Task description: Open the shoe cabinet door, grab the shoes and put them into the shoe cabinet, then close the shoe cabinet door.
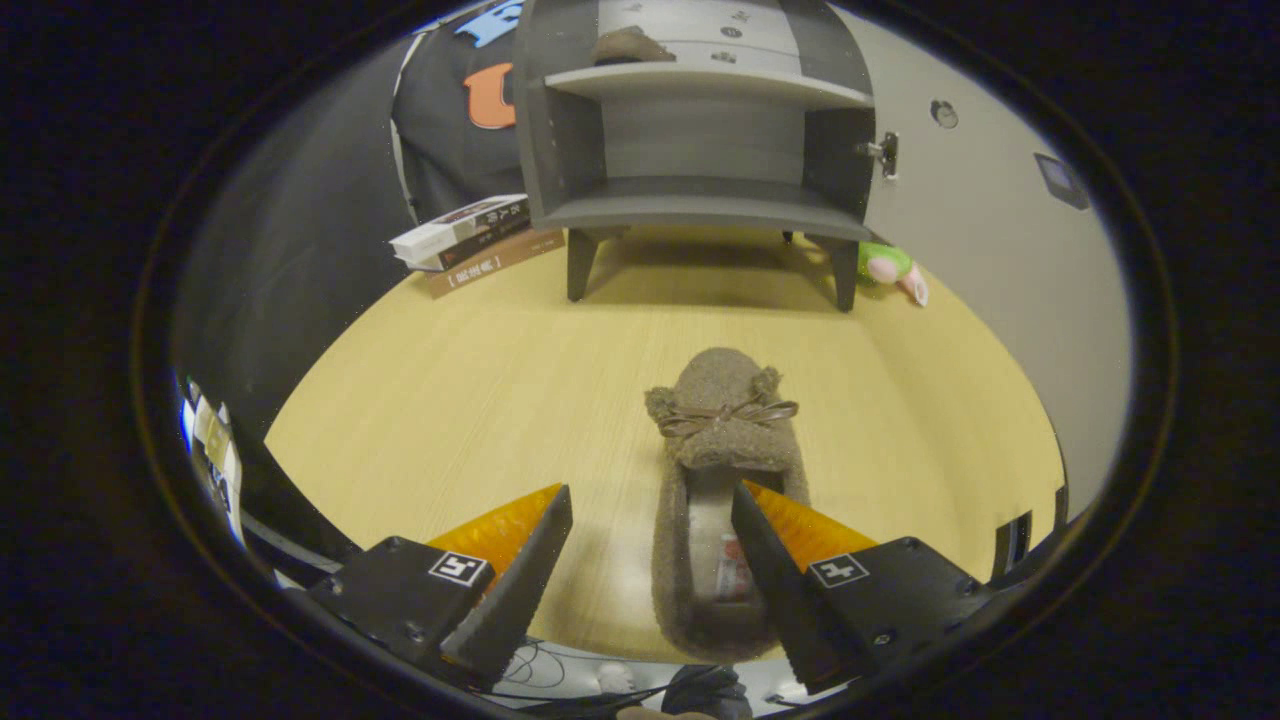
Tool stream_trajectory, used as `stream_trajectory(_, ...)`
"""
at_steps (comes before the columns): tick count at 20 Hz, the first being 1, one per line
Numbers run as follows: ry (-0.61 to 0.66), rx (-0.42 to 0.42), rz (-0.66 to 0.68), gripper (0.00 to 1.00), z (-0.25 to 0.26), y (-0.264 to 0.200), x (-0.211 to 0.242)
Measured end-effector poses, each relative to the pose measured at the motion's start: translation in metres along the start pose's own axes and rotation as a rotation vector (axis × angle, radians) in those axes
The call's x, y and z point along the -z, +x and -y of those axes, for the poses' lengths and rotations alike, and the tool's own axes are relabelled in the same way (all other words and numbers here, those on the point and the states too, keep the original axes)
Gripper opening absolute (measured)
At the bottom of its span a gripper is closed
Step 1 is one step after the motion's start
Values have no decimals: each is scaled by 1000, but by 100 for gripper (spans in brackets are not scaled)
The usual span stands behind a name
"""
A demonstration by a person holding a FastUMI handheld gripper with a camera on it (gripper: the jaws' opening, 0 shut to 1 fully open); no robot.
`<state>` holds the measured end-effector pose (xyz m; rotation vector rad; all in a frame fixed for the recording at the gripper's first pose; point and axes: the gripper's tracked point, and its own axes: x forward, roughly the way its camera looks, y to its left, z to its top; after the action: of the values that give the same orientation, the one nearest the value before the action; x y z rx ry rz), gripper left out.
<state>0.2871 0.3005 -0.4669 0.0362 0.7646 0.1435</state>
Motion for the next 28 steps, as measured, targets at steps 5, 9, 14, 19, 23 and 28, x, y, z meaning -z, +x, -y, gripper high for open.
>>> stream_trajectory(5,58,2,-53,100,6,36,-17)
stream_trajectory(9,70,7,-52,97,12,47,-28)
stream_trajectory(14,100,30,-88,61,23,50,-26)
stream_trajectory(19,135,-51,-125,10,11,37,-29)
stream_trajectory(23,85,-101,-55,7,-1,-4,-57)
stream_trajectory(28,101,-155,58,7,-19,-75,-107)
